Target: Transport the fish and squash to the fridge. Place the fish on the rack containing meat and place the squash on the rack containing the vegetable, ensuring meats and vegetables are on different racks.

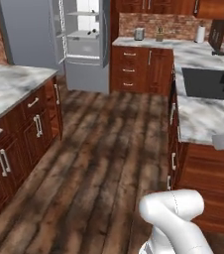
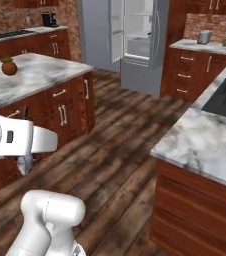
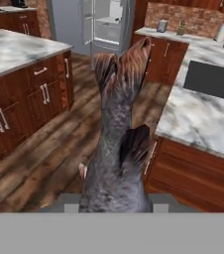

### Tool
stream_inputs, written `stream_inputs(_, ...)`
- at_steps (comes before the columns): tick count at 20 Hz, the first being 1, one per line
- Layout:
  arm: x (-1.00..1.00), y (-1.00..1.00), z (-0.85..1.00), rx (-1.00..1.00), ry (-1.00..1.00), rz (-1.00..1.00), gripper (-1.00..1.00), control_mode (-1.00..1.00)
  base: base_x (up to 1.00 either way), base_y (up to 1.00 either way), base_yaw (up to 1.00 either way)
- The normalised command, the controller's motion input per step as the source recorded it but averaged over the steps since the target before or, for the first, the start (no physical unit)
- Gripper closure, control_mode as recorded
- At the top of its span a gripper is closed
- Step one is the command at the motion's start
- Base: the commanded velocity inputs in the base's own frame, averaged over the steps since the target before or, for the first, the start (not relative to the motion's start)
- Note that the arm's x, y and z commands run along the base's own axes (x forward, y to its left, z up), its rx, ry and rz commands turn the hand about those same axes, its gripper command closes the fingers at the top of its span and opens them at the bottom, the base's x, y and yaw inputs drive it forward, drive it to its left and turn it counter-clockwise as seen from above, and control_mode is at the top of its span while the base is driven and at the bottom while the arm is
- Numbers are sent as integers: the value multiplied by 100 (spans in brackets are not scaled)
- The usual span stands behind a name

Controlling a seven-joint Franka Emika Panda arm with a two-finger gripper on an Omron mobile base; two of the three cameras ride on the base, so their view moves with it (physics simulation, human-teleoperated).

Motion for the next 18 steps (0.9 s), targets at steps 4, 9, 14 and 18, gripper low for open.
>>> stream_inputs(4, 0, 0, 0, 0, 0, 0, 100, 100, 100, 60, -26)
stream_inputs(9, 0, 0, 0, 0, 0, 0, 100, 100, 100, 57, -24)
stream_inputs(14, 0, 0, 0, 0, 0, 0, 100, 100, 100, 66, -26)
stream_inputs(18, 0, 0, 0, 0, 0, 0, 100, 100, 100, 48, -22)
